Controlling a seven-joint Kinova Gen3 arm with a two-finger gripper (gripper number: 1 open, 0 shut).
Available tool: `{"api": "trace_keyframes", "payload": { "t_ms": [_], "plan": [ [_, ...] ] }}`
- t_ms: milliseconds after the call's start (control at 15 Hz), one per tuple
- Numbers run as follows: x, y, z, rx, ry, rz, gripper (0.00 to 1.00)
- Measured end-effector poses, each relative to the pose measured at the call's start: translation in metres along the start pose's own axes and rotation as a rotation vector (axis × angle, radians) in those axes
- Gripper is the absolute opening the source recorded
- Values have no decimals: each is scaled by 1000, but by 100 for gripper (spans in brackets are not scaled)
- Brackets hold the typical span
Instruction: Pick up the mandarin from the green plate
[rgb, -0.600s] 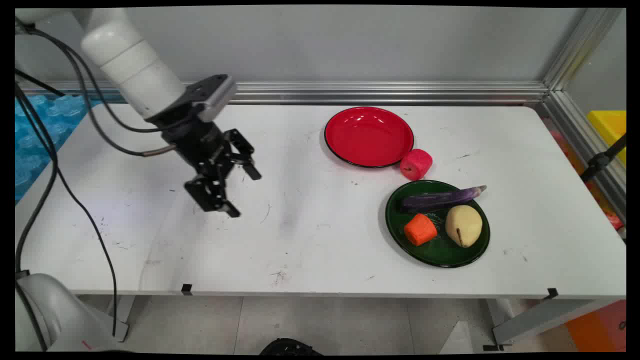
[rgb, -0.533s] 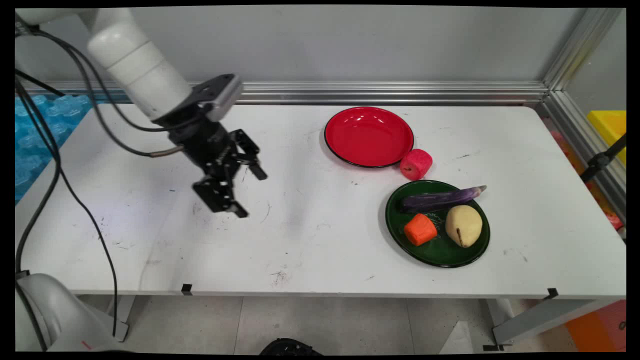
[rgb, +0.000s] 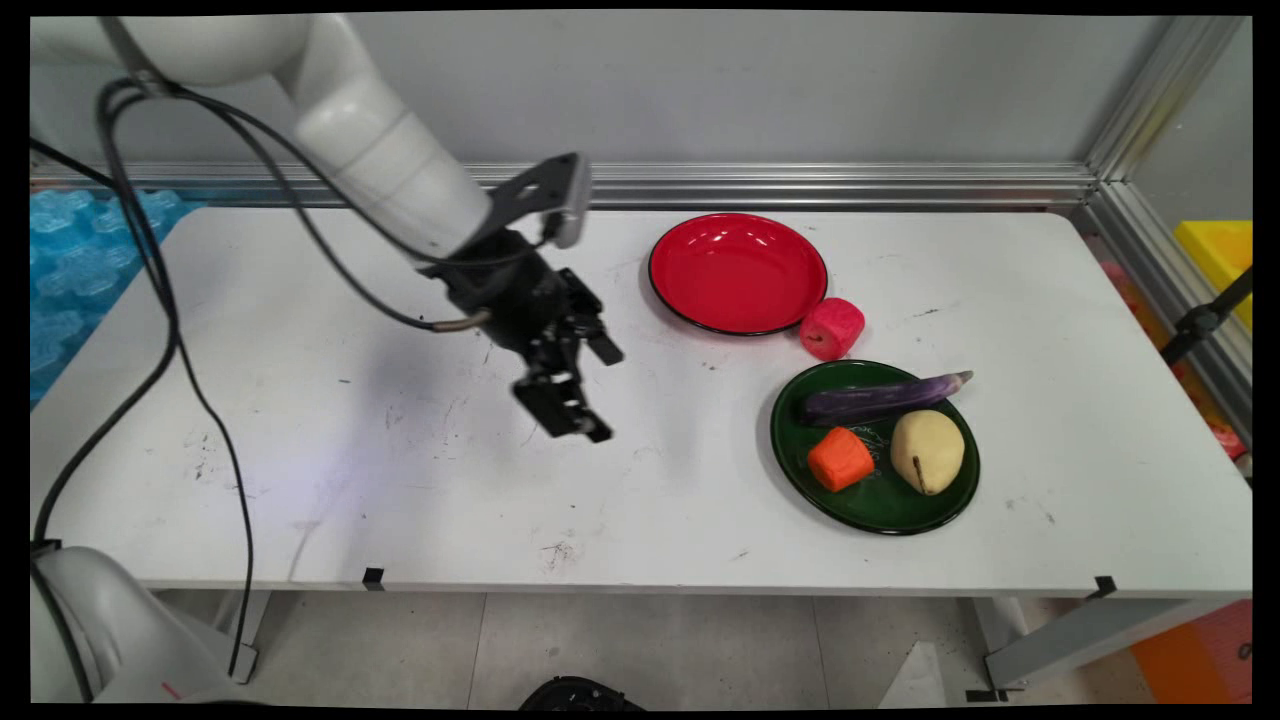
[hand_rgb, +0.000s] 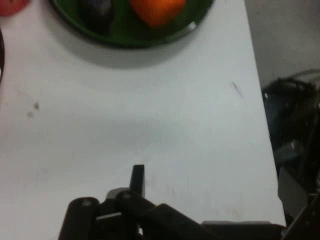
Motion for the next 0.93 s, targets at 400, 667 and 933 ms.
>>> {"api": "trace_keyframes", "payload": {
  "t_ms": [400,667,933],
  "plan": [
    [45,1,44,44,27,-59,100],
    [74,-1,76,68,35,-84,100],
    [101,-3,111,86,33,-103,100]
  ]
}}
